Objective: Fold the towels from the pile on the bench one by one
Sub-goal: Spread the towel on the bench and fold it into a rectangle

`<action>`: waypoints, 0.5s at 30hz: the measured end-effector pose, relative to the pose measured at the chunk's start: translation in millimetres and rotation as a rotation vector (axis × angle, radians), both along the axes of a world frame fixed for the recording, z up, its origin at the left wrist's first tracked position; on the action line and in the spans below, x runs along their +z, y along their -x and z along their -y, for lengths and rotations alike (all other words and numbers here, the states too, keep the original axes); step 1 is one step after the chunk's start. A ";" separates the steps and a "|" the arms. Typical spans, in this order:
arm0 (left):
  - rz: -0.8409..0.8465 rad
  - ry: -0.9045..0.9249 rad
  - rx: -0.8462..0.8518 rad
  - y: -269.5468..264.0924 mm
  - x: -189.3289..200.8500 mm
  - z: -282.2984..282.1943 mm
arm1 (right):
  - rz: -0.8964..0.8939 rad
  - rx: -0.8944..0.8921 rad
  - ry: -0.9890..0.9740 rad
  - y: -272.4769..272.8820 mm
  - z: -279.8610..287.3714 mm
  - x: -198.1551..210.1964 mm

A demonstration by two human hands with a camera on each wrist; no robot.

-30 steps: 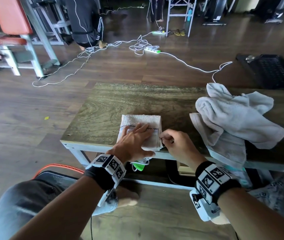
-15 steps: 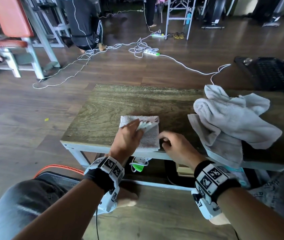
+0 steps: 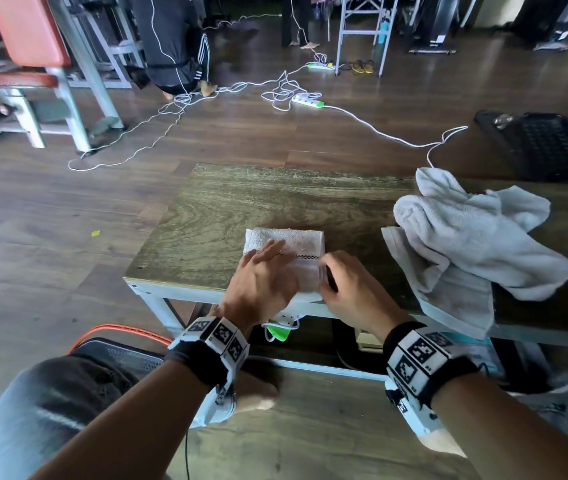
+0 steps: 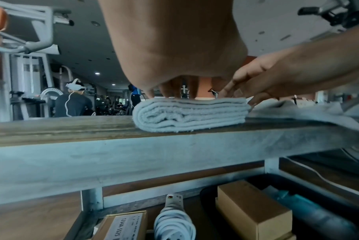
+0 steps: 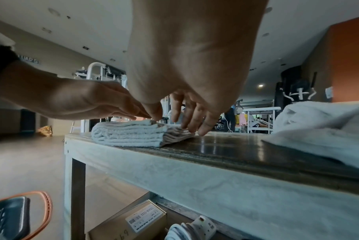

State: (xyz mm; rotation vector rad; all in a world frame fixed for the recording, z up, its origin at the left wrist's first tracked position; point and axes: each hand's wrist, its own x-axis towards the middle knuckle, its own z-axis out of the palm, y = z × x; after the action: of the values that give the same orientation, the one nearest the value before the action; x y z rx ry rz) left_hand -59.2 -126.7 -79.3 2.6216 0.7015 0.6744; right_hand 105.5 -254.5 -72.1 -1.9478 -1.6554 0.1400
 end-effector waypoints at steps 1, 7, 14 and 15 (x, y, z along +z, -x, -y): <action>0.024 -0.007 -0.072 2.7 -0.8 0.7 | -0.022 -0.017 -0.005 0.4 -0.7 -3.3; 0.187 -0.066 -0.214 3.7 1.1 8.3 | -0.226 -0.049 -0.033 -1.3 -1.1 -14.4; 0.328 0.115 -0.148 -10.7 10.3 14.4 | -0.209 -0.051 0.025 -4.4 -3.6 -20.5; 0.310 0.081 -0.178 -12.1 8.6 15.0 | -0.212 -0.059 0.030 -3.1 -4.2 -19.3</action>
State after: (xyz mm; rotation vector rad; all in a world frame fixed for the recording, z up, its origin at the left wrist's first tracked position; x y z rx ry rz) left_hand -47.1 -141.7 -70.7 2.3945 0.3898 0.9474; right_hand 108.6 -250.3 -91.5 -1.9285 -1.4641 0.3380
